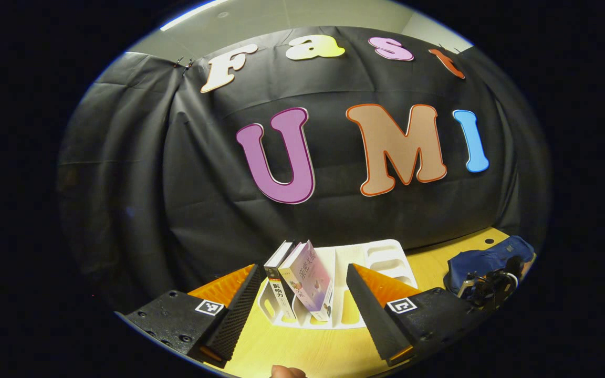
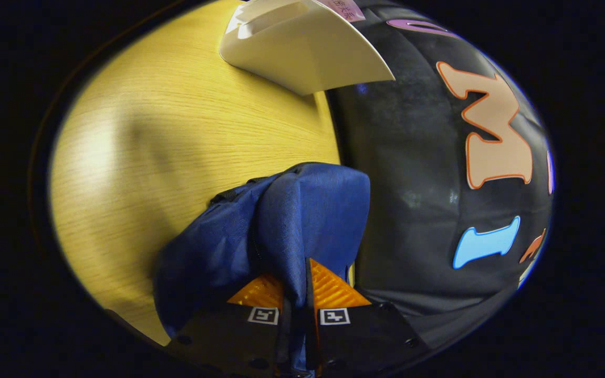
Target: Open the schoolbag, grab two books from the bookshelf and put them into the schoolbag.
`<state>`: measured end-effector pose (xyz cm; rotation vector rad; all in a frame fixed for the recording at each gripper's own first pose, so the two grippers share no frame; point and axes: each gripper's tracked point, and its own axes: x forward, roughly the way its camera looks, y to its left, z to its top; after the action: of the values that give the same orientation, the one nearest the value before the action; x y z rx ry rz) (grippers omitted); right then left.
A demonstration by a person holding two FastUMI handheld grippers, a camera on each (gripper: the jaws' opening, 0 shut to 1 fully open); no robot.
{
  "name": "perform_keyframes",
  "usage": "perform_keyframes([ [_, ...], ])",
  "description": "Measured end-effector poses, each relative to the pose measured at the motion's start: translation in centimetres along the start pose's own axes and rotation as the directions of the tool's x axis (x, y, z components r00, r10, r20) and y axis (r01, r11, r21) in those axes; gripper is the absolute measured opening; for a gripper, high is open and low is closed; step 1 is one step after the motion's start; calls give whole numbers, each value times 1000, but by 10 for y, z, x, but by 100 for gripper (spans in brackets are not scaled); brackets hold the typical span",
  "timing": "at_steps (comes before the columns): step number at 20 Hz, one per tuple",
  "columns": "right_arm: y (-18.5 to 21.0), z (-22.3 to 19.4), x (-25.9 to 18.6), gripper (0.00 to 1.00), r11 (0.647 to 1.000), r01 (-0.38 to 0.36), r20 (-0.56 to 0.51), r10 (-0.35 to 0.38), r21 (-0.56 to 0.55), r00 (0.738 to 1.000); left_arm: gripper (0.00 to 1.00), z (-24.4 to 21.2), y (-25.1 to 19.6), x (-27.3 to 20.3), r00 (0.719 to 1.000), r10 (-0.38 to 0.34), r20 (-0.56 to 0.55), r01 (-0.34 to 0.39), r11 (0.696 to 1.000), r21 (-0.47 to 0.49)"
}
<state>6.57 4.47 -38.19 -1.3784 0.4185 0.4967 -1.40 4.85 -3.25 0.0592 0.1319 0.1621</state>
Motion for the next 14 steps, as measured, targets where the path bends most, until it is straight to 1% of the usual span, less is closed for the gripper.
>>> perform_keyframes([
  [1, 0, 2, -1, 11, 1000, -12, 4, 12, 21, 1000, 96, 1, 1, 1, 1000, 2, -2, -2, 1000, 7],
  [2, -1, 3, 0, 3, 998, -23, 14, 22, 59, 1000, 96, 1, 1, 1, 1000, 3, 4, -3, 1000, 12],
  [3, -1, 3, -2, 2, 994, -46, 21, 44, 99, 999, 100, 2, 1, 2, 1000, 3, 6, -3, 1000, 17],
  [4, -3, 4, -2, 0, 989, -60, 31, 56, 134, 998, 96, 3, 1, 4, 1000, 3, 7, -3, 1000, 22],
  [5, -3, 2, -2, 4, 985, -69, 33, 64, 160, 997, 100, 4, 0, 5, 1000, 1, 6, -1, 1000, 23],
  [6, -3, 3, -1, 0, 980, -79, 34, 74, 182, 997, 100, 2, -1, 6, 1000, -3, 4, 3, 1000, 23],
  [7, -5, 2, -1, 4, 975, -86, 38, 80, 203, 996, 100, 2, -2, 7, 1000, -2, 3, 2, 1000, 24],
  [8, -8, 2, -4, 4, 970, -90, 39, 83, 225, 996, 100, 3, -2, 9, 1000, -5, 9, 5, 1000, 26],
  [9, -11, 1, -5, 4, 966, -91, 37, 85, 244, 996, 96, 5, -3, 12, 1000, -6, 13, 6, 1000, 29],
  [10, -17, 3, -7, 4, 958, -94, 48, 84, 269, 995, 100, 4, -2, 14, 1000, -7, 15, 7, 999, 33],
  [11, -23, 3, -13, 8, 946, -97, 61, 82, 308, 995, 96, 4, -2, 16, 1000, -8, 14, 8, 999, 40],
  [12, -30, 2, -16, 4, 933, -102, 70, 83, 345, 994, 96, 4, -1, 20, 1000, -8, 15, 8, 999, 46],
  [13, -39, 0, -23, 0, 904, -125, 88, 98, 409, 991, 96, 3, 0, 23, 1000, -10, 9, 9, 999, 46],
  [14, -50, -2, -31, 0, 868, -147, 107, 109, 474, 988, 96, 0, 0, 28, 1000, -15, 0, 15, 999, 45],
])
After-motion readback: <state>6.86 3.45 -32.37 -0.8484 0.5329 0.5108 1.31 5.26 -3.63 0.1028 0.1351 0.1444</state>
